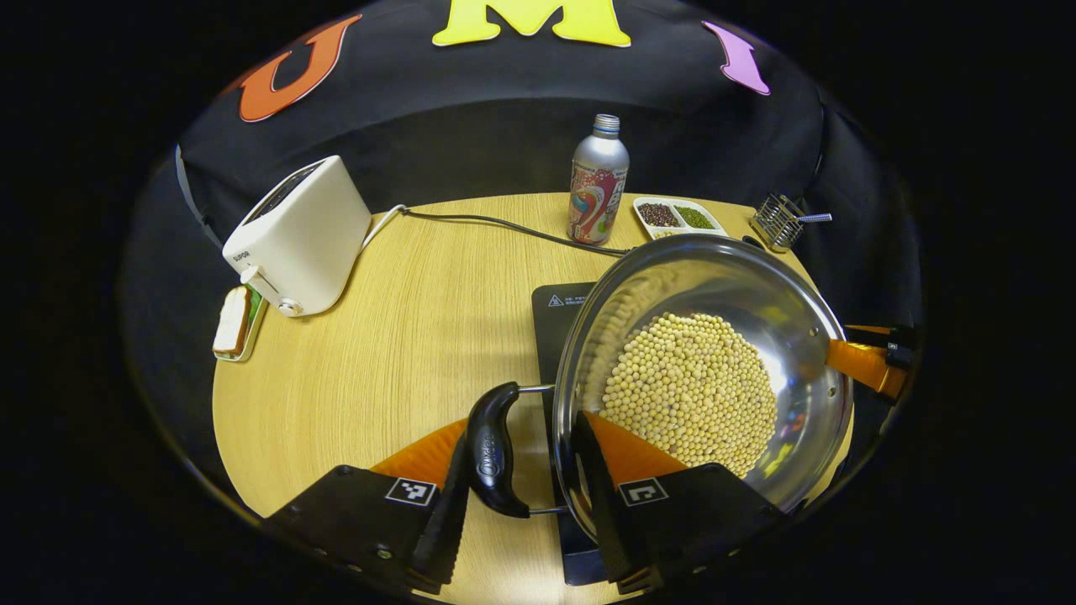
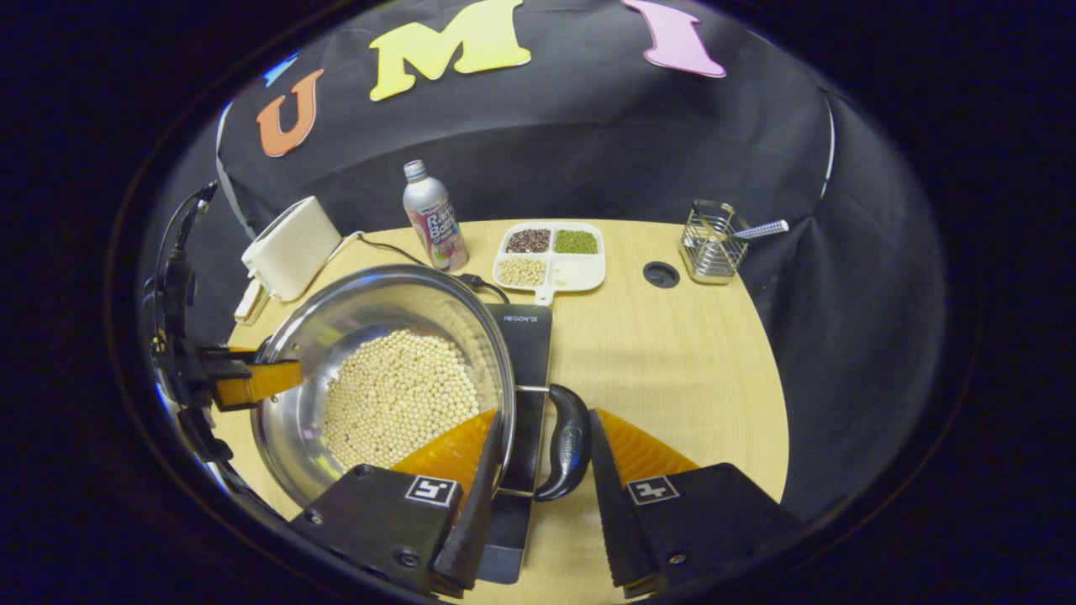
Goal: First push the handle of the pot to place it horizontally, then grasp the pot with both hands and set it on the induction cooktop.
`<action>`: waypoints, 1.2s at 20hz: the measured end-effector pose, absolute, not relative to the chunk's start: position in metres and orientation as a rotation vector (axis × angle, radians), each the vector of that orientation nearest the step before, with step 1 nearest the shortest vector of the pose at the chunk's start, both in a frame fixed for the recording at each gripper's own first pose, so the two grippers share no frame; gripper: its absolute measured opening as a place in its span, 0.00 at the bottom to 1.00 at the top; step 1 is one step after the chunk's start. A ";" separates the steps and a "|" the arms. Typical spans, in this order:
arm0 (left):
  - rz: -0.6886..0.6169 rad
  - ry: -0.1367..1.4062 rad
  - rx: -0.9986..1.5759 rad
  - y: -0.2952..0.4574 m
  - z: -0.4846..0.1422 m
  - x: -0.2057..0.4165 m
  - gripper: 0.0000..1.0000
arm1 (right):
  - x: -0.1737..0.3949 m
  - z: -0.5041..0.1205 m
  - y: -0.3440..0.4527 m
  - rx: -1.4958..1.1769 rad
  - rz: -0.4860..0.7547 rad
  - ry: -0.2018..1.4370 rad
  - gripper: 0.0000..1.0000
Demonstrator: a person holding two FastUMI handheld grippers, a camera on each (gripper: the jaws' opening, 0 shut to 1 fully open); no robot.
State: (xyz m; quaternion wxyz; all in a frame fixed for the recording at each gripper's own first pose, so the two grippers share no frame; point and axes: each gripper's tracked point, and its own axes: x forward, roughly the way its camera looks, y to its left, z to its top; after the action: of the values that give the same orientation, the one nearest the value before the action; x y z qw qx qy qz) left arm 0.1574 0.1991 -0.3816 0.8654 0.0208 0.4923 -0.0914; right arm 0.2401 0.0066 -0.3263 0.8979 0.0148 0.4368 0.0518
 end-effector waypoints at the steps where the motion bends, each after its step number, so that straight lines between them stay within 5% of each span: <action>1: -0.195 1.033 0.040 0.198 -0.382 0.156 0.64 | 0.241 -0.327 0.006 0.032 0.113 0.898 0.58; 7: -0.191 0.936 0.064 0.197 -0.384 0.160 0.64 | 0.245 -0.331 0.005 0.071 0.150 0.781 0.58; 24: -0.211 0.912 0.008 0.196 -0.386 0.159 0.64 | 0.248 -0.332 0.003 0.029 0.127 0.781 0.58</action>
State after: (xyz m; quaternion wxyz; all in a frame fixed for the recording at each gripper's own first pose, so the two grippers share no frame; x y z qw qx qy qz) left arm 0.1591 0.1957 -0.3865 0.8925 0.0036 0.4394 -0.1015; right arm 0.2483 0.0034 -0.3322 0.9227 0.0144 0.3803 0.0618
